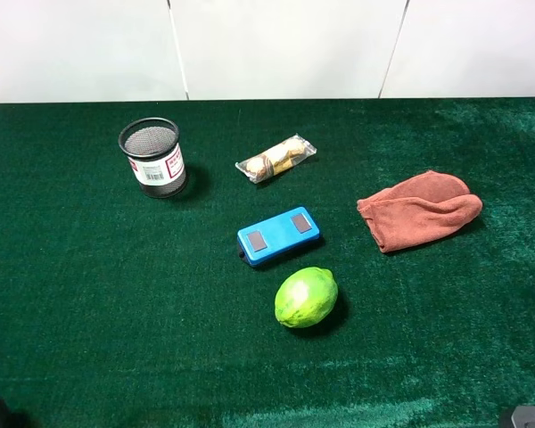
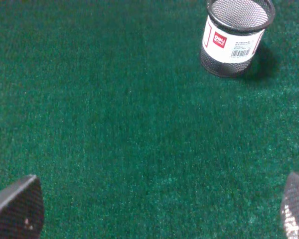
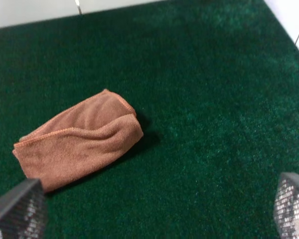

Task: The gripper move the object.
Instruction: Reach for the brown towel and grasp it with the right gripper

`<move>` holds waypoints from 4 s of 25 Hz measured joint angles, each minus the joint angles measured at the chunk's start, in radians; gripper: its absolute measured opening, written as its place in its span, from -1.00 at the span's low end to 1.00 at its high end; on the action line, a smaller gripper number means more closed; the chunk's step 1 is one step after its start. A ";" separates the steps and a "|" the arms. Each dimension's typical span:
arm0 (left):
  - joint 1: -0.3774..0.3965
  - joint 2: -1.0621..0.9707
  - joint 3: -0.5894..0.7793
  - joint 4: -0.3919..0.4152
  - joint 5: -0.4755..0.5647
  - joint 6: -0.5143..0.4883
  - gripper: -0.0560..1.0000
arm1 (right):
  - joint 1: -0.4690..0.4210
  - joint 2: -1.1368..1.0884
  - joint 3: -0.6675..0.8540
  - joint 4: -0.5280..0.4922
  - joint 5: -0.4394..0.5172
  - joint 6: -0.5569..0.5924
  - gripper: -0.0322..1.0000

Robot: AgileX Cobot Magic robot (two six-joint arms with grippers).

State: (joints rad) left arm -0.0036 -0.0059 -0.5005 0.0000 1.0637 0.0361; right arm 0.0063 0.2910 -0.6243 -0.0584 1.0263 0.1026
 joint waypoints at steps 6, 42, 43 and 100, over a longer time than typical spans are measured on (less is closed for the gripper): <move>0.000 0.000 0.000 0.000 0.000 0.000 0.93 | 0.000 0.244 -0.116 0.013 -0.002 0.000 0.41; 0.000 0.000 0.000 0.000 0.000 0.000 0.93 | 0.000 1.137 -0.302 0.210 -0.253 0.243 0.41; 0.000 0.000 0.000 0.000 0.000 0.000 0.93 | 0.000 1.154 -0.302 0.221 -0.263 0.244 0.41; 0.000 0.000 0.000 0.000 0.000 0.000 0.93 | 0.035 1.696 -0.423 0.462 -0.315 0.464 -0.42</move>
State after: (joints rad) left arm -0.0036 -0.0059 -0.5005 0.0000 1.0637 0.0361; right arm 0.0412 1.9869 -1.0471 0.4038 0.7113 0.5671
